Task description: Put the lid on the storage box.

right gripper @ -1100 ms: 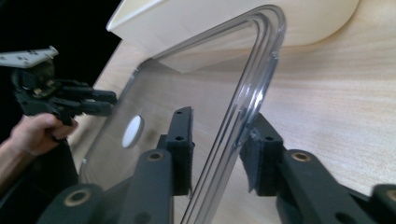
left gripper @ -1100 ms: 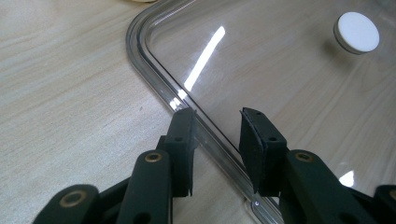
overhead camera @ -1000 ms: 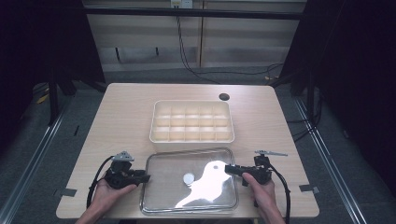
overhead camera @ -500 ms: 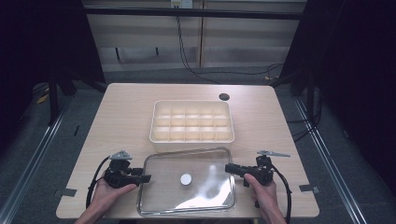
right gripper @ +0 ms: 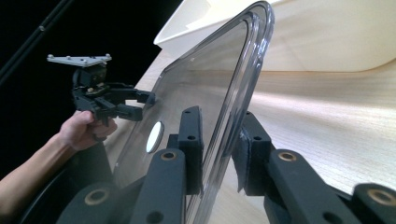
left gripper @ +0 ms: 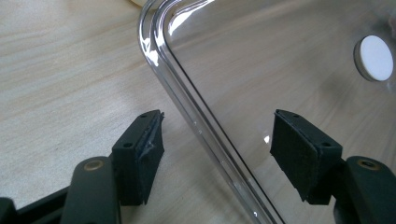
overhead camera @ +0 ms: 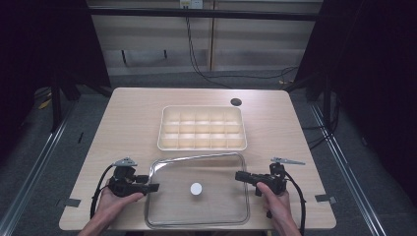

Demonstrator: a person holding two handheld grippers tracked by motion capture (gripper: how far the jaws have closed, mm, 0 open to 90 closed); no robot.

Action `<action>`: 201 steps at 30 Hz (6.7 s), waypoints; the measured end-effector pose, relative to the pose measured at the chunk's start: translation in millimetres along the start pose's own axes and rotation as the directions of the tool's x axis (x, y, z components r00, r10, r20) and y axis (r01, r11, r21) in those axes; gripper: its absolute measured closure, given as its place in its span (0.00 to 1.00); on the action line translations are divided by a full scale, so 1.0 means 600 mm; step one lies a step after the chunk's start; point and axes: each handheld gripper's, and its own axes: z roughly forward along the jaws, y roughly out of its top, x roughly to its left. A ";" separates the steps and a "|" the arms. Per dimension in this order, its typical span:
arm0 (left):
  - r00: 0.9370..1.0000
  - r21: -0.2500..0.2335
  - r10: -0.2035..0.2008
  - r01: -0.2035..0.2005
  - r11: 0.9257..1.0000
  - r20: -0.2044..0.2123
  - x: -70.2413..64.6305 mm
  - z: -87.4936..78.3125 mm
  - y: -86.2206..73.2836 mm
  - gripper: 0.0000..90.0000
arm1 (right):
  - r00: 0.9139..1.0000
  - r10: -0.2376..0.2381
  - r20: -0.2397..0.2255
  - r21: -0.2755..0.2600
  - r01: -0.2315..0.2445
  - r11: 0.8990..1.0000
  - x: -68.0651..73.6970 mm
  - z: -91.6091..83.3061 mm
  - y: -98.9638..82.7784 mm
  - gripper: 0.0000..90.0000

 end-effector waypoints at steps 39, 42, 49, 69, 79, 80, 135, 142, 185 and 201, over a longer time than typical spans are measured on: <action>0.998 -0.187 0.023 -0.011 0.982 0.064 -0.014 -0.050 0.028 0.74 | 0.980 -0.067 0.188 0.021 0.064 0.998 0.025 -0.001 0.016 0.73; 0.998 -0.201 0.034 -0.021 0.979 0.058 -0.017 -0.054 0.032 0.76 | 0.978 -0.075 0.194 0.002 0.076 0.997 0.030 -0.005 0.021 0.74; 0.998 -0.217 0.040 -0.029 0.976 0.049 -0.023 -0.066 0.042 0.79 | 0.976 -0.085 0.199 -0.025 0.092 0.995 0.042 -0.012 0.026 0.75; 0.996 -0.257 0.076 -0.061 0.964 0.046 -0.036 -0.090 0.062 0.85 | 0.964 -0.140 0.225 -0.053 0.156 0.986 0.073 -0.027 0.051 0.75; 0.995 -0.278 0.085 -0.067 0.958 0.051 -0.041 -0.097 0.079 0.86 | 0.965 -0.136 0.223 -0.079 0.157 0.984 0.073 -0.032 0.066 0.74; 0.995 -0.290 0.085 -0.065 0.955 0.055 -0.044 -0.098 0.083 0.86 | 0.965 -0.137 0.221 -0.089 0.160 0.983 0.074 -0.034 0.070 0.74; 0.998 -0.374 0.066 -0.060 0.925 0.002 -0.016 -0.137 0.196 0.86 | 0.969 -0.138 0.206 -0.172 0.174 0.970 0.075 0.001 0.209 0.73; 0.998 -0.368 0.067 -0.066 0.927 -0.011 -0.009 -0.134 0.215 0.86 | 0.973 -0.120 0.198 -0.181 0.157 0.971 0.064 0.008 0.219 0.73; 1.000 -0.318 -0.010 0.003 0.948 -0.022 0.042 -0.068 0.294 0.85 | 0.971 -0.024 0.239 -0.178 0.068 0.982 -0.011 0.035 0.292 0.73; 0.998 -0.296 -0.039 0.021 0.955 -0.053 0.067 -0.047 0.305 0.84 | 0.963 -0.019 0.270 -0.157 0.063 0.986 -0.032 0.057 0.296 0.72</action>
